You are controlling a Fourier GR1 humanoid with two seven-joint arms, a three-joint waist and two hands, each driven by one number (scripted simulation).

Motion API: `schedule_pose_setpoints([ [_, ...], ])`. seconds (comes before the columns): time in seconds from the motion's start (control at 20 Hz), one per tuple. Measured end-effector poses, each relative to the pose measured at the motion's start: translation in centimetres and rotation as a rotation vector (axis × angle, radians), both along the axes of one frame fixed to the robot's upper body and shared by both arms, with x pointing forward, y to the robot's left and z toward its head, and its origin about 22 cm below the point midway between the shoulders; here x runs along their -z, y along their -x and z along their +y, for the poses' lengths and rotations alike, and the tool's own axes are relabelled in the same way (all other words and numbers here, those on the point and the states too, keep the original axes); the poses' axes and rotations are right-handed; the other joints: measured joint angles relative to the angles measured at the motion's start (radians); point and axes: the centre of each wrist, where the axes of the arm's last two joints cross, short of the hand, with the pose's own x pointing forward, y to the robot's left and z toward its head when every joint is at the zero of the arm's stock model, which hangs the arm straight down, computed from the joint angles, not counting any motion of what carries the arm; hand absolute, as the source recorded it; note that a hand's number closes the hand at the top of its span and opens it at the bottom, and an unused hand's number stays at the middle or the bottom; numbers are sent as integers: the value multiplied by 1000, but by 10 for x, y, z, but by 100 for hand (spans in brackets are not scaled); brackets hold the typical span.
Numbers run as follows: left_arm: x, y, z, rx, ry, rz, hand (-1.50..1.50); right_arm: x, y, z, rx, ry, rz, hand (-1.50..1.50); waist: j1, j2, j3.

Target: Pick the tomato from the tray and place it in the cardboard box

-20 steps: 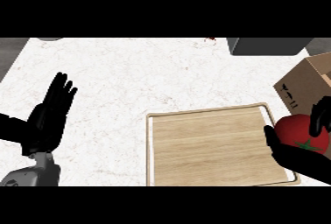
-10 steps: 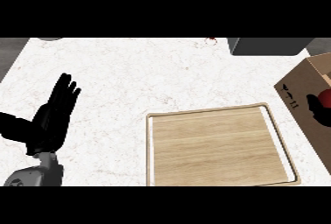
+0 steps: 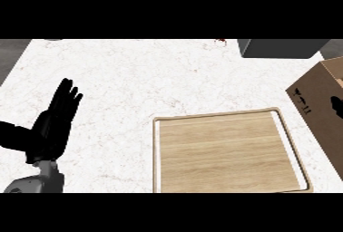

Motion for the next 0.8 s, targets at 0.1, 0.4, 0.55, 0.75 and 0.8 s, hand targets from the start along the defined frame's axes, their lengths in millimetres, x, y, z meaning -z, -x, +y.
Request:
schedule_pose_setpoints([
  [0.1, -1, 0, 2, 3, -3, -3, 0, 1, -5, -10, 27, 31, 97, -150, 6, -3, -8],
  [0.4, -3, -2, -2, 8, 1, -3, 0, 15, -14, -43, 24, -54, 178, -150, 5, -10, -17],
  [0.55, -1, -2, -3, 5, 5, 3, 0, 24, -18, -48, -6, -101, 73, -150, 3, -10, -12],
  [0.75, -2, -4, -5, 7, 7, -1, 0, 21, -21, -54, -67, -166, -140, -150, -2, -8, -6],
  [0.8, -1, -2, -3, 4, 5, 3, 0, 19, -21, -55, -80, -194, -188, -150, -4, -8, -4],
])
